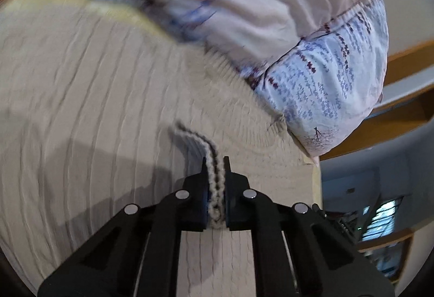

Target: Fold small clothes

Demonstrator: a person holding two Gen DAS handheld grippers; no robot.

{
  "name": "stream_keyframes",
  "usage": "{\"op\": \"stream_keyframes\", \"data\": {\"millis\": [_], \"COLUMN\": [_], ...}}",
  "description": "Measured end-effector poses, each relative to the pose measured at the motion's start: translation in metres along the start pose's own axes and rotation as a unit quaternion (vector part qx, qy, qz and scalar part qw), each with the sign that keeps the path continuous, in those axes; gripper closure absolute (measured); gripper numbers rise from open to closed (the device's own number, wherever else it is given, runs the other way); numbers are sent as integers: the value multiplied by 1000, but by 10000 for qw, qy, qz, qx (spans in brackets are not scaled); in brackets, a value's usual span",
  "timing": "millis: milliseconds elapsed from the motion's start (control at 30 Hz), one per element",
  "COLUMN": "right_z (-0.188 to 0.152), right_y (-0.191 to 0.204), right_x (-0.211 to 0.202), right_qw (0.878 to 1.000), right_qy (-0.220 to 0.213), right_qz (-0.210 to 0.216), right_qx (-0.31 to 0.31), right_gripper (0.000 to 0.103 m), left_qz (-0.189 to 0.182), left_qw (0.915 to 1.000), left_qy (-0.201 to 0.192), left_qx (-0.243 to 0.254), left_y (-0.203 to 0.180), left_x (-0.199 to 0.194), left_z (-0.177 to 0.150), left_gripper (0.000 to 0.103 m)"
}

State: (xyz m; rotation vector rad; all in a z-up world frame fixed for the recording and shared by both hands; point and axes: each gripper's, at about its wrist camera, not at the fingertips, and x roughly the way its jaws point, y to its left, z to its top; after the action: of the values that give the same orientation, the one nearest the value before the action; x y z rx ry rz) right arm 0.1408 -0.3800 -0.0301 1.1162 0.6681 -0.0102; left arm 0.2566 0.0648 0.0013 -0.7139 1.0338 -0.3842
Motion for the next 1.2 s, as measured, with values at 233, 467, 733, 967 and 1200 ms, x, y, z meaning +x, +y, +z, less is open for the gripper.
{"op": "stream_keyframes", "data": {"millis": [233, 467, 733, 967, 1200], "right_z": [-22, -35, -56, -81, -110], "right_y": [16, 23, 34, 49, 65], "right_x": [-13, -4, -30, -21, -5], "right_qw": [9950, 9835, 9756, 9770, 9695], "right_qy": [-398, -348, -621, -220, 201], "right_qz": [-410, -1248, -1436, -807, -224], "right_qx": [-823, -1262, -1539, -1961, -2431], "right_gripper": [94, 90, 41, 34, 34], "left_qz": [444, 1009, 773, 1185, 1505], "left_qw": [9944, 9916, 9913, 9796, 9561], "left_qy": [-462, -132, -681, -1624, -2049], "left_qx": [838, 801, 820, -54, -1458], "left_y": [-9, 11, 28, 103, 185], "left_x": [-28, -12, -88, -206, -262], "left_z": [7, -4, -17, -30, -41], "left_gripper": [96, 92, 46, 40, 46]}}
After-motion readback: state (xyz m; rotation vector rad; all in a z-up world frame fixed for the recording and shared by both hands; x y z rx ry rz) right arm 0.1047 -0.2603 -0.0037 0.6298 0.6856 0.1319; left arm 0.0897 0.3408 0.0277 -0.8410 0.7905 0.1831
